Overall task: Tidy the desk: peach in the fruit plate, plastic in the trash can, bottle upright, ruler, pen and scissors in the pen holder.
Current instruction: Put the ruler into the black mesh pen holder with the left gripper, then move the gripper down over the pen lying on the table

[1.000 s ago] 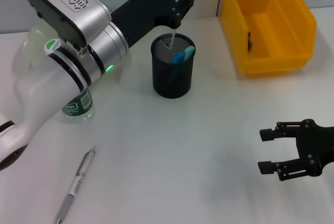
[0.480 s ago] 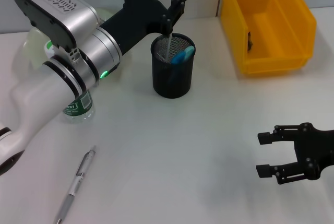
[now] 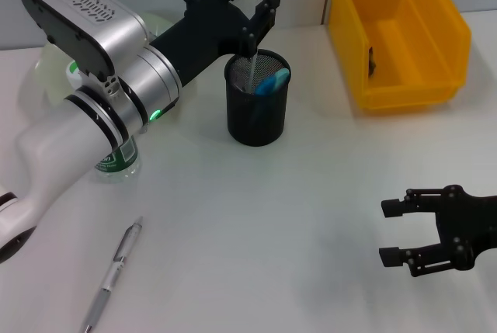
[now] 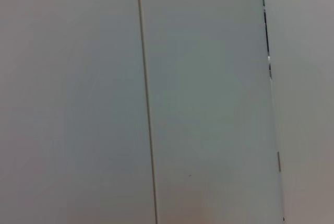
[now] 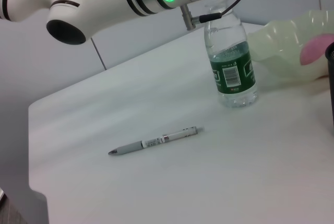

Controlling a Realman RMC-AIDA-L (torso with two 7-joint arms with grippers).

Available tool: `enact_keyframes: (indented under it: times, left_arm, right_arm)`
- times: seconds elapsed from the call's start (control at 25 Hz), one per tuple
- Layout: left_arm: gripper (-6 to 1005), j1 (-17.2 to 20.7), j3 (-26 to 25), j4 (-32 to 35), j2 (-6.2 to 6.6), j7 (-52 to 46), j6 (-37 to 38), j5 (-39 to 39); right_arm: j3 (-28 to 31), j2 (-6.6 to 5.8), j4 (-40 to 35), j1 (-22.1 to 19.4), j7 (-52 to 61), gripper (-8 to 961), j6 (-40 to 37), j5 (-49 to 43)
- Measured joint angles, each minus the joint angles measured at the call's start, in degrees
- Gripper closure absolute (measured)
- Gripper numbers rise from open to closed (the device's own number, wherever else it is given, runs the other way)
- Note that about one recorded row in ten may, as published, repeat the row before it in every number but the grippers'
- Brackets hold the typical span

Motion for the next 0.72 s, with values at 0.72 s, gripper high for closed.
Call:
enact_keyframes:
  times: [0.72]
  left_arm:
    - [208, 1.33, 0.49, 4.44, 0.33, -5.34, -0.52, 2.12]
  right_arm:
    - [0.28, 0.05, 0.00, -0.27, -0.02, 118, 0.00, 0.00]
